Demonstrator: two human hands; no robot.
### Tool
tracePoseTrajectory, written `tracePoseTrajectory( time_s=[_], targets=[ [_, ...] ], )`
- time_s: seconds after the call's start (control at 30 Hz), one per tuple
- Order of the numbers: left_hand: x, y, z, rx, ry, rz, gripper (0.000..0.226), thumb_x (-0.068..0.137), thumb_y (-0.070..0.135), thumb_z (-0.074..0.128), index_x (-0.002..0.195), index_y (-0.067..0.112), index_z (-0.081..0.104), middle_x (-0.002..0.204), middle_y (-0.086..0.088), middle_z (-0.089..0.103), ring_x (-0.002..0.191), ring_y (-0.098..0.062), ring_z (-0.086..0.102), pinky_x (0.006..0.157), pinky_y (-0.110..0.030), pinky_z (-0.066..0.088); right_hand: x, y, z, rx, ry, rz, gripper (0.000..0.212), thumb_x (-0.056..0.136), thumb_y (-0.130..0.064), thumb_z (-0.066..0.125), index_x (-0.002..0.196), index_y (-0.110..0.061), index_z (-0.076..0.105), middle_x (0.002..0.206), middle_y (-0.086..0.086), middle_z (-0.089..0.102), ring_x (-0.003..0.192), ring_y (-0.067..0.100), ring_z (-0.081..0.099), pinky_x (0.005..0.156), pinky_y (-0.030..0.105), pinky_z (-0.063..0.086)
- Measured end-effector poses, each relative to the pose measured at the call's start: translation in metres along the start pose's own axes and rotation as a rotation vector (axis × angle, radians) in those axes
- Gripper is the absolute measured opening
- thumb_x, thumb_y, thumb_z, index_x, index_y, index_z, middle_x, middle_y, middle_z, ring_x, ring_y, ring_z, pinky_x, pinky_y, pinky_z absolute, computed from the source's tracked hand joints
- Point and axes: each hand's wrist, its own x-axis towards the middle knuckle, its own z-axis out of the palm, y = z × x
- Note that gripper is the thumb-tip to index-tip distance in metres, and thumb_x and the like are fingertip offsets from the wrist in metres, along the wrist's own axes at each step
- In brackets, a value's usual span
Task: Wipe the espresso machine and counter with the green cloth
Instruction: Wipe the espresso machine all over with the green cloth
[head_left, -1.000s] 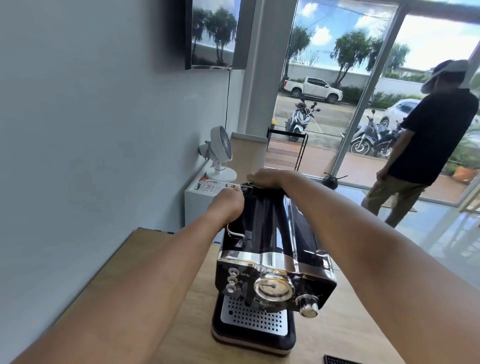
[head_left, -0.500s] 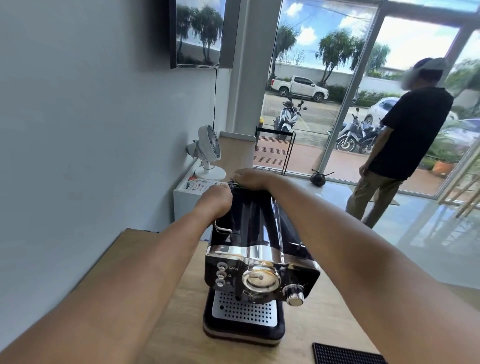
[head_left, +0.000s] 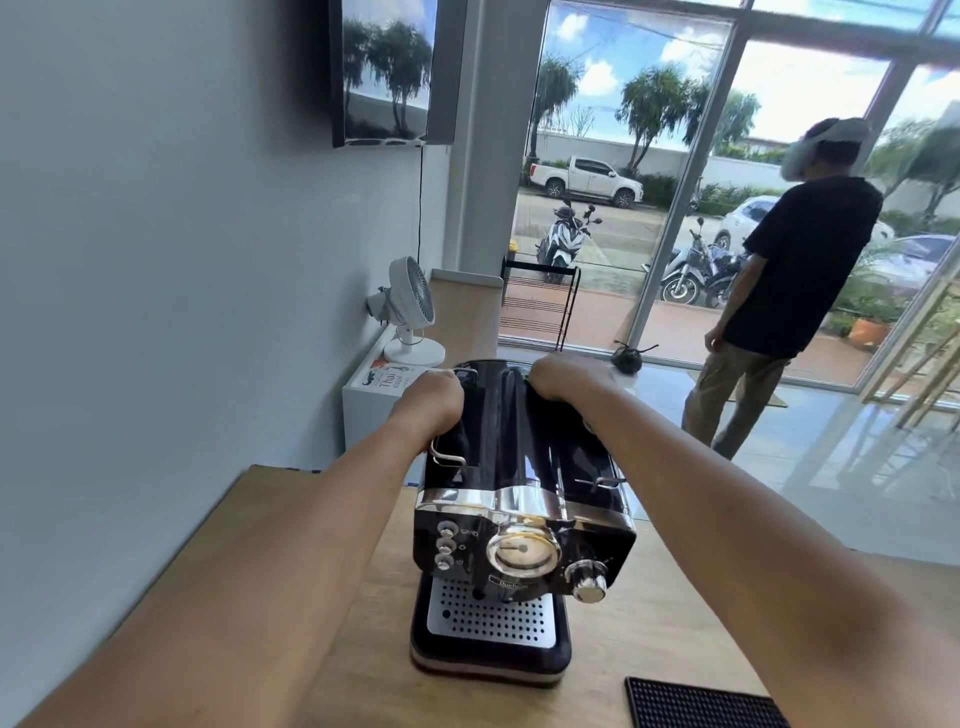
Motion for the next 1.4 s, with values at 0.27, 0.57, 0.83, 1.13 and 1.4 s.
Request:
tracePoseTrajectory(
  time_s=[0.27,0.57,0.83,1.13,1.4],
  targets=[
    [0.002,-0.002,-0.001,0.035,0.008,-0.015,0.041,0.095,0.004,0.022,0.126,-0.002,0.049,0.138,-0.023,0.047,0.127,-0.035,0.045,0.104,-0.037,0.036,-0.018,-0.02,0.006,0.198,0.107,-0.313,0.041,0.099,-0.025,0.026,0.116,-0.009,0.06,0.125,0.015,0.062,0.104,0.028,0.058,0.088,0.036,0.043],
    [-0.013,0.008,-0.006,-0.004,0.012,-0.037,0.04,0.099,0.008,0.022,0.128,-0.005,0.047,0.139,-0.026,0.045,0.128,-0.036,0.044,0.101,-0.039,0.039,-0.068,-0.023,0.013,0.205,0.146,-0.421,0.041,0.102,-0.028,0.032,0.124,-0.011,0.063,0.138,0.009,0.057,0.127,0.026,0.052,0.11,0.039,0.037],
    [-0.027,0.011,-0.011,-0.003,0.003,-0.073,0.041,0.1,0.009,0.025,0.133,-0.009,0.041,0.14,-0.028,0.043,0.128,-0.037,0.045,0.1,-0.039,0.04,-0.153,-0.016,0.027,0.228,0.2,-0.564,0.041,0.105,-0.03,0.032,0.139,-0.019,0.052,0.149,-0.006,0.045,0.143,0.01,0.03,0.117,0.029,0.017],
    [-0.04,0.013,-0.017,-0.088,0.02,-0.076,0.043,0.099,0.002,0.023,0.138,-0.007,0.037,0.144,-0.026,0.04,0.13,-0.039,0.043,0.098,-0.043,0.043,-0.211,0.005,0.051,0.432,0.327,-0.709,0.026,0.096,-0.011,0.057,0.117,-0.017,0.071,0.127,-0.009,0.065,0.126,-0.005,0.044,0.115,0.014,0.022],
    [-0.041,0.013,-0.015,-0.173,-0.009,-0.105,0.049,0.102,0.024,0.022,0.137,-0.007,0.04,0.141,-0.023,0.043,0.124,-0.037,0.047,0.095,-0.042,0.043,-0.212,0.012,0.01,1.009,0.425,-0.419,0.026,0.097,-0.011,0.054,0.092,-0.031,0.07,0.078,-0.008,0.07,0.054,-0.002,0.056,0.053,0.012,0.046]
  ],
)
